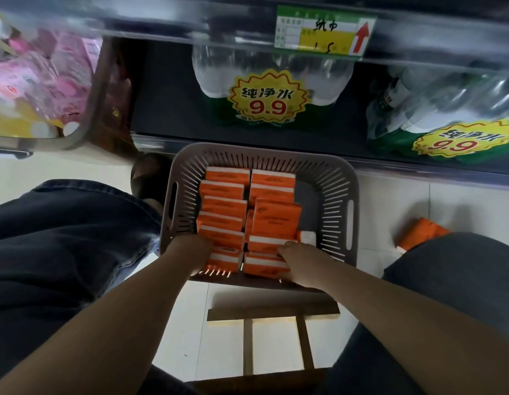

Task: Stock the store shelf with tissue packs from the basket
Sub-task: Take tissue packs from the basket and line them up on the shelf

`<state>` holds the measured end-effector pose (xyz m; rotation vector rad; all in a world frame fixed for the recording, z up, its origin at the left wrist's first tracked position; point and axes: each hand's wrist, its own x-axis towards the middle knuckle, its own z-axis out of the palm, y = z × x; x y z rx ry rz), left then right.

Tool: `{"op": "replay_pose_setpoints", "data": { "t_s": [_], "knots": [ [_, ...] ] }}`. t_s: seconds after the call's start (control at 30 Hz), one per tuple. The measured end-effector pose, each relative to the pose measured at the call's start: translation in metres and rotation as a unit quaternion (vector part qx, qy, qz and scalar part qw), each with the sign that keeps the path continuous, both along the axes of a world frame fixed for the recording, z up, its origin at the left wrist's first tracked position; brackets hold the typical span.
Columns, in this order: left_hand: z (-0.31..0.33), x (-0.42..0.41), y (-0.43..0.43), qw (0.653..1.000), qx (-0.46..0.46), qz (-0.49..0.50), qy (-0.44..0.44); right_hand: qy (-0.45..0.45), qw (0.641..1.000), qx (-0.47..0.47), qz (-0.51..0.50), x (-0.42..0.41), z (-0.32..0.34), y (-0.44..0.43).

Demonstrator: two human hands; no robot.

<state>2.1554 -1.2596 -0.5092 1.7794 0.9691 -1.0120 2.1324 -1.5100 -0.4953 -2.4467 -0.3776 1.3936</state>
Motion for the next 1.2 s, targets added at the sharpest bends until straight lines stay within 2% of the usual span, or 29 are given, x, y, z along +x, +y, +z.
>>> {"op": "replay_pose_setpoints", "data": {
  "t_s": [0.27,0.37,0.4,0.47,0.53,0.6,0.63,0.77,1.2],
  "knots": [
    [0.009,0.008,0.001,0.998,-0.035,-0.049,0.022,0.0,1.0,0.002,0.0,0.001,-0.005,-0.004],
    [0.013,0.011,-0.002,0.983,-0.001,-0.183,-0.005,-0.02,1.0,0.009,-0.021,0.002,-0.003,-0.005],
    [0.012,0.011,-0.001,0.98,0.001,-0.199,-0.009,-0.024,0.999,0.012,-0.031,0.003,-0.002,-0.005],
    [0.018,0.016,0.0,0.95,0.046,-0.308,-0.014,-0.025,0.998,0.031,-0.056,0.008,0.002,-0.007],
    [0.028,0.019,0.001,0.893,0.084,-0.437,-0.064,-0.023,0.995,0.057,-0.079,0.013,0.008,-0.009],
    [0.032,0.025,0.001,0.843,0.085,-0.526,-0.075,-0.024,0.992,0.07,-0.099,0.018,0.016,-0.013],
    [0.036,0.028,0.001,0.829,0.09,-0.546,-0.082,-0.025,0.991,0.074,-0.111,0.021,0.021,-0.015],
    [0.048,0.038,0.006,0.809,0.094,-0.57,-0.103,-0.058,0.986,0.078,-0.136,0.029,0.041,-0.021],
    [0.116,0.062,0.006,0.839,0.123,-0.483,-0.219,-0.089,0.943,0.193,-0.256,0.06,0.111,-0.024]
  ]
}}
